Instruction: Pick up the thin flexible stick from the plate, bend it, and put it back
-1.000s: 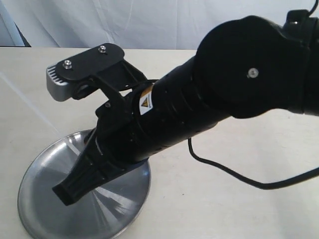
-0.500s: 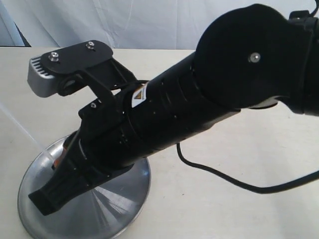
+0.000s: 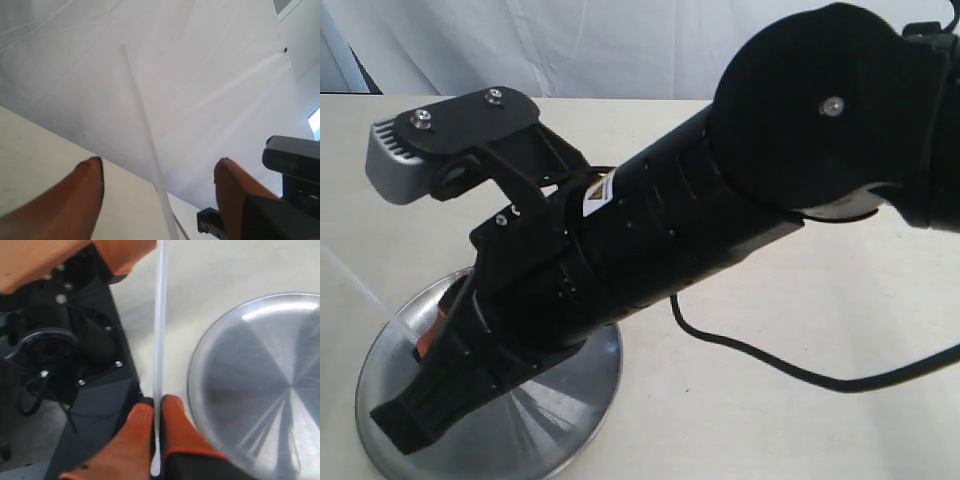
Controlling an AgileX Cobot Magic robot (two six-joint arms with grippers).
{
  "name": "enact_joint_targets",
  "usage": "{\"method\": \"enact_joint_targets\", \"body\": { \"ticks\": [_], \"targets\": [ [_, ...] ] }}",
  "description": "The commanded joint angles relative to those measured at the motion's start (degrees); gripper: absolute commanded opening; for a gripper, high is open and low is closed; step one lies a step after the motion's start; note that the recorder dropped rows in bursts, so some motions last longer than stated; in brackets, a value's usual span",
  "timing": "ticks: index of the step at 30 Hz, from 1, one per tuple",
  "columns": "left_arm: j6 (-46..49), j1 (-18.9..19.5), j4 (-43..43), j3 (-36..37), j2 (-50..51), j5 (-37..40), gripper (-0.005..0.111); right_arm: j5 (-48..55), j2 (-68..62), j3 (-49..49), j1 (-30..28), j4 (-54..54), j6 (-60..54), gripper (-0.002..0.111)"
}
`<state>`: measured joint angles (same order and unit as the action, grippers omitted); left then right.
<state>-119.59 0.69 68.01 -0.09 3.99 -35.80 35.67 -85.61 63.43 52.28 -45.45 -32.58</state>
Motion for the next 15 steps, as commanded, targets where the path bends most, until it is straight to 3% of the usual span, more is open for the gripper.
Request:
{"method": "enact_joint_targets", "body": {
  "ticks": [1,4,9,15],
  "targets": [
    [-0.21,-0.24,-0.52,0.09,-0.24,1.65,0.056,3.39,0.55,-0.27,-0.13,-8.30,-8.00,-0.001],
    [-0.21,-0.24,-0.52,0.09,-0.24,1.67,0.040,4.65,0.55,-0.27,-0.13,-10.31,-9.84,-0.001],
    [0.51,-0.24,-0.66,0.09,-0.24,1.29,0.000,6.09,0.55,-0.27,-0.13,-8.35,-9.98,-0.001],
    [5.41,-0.24,-3.37,0.09,-0.24,1.29,0.000,7.12,0.55,-0.27,-0.13,-7.54,-9.98,-0.001]
  ]
}}
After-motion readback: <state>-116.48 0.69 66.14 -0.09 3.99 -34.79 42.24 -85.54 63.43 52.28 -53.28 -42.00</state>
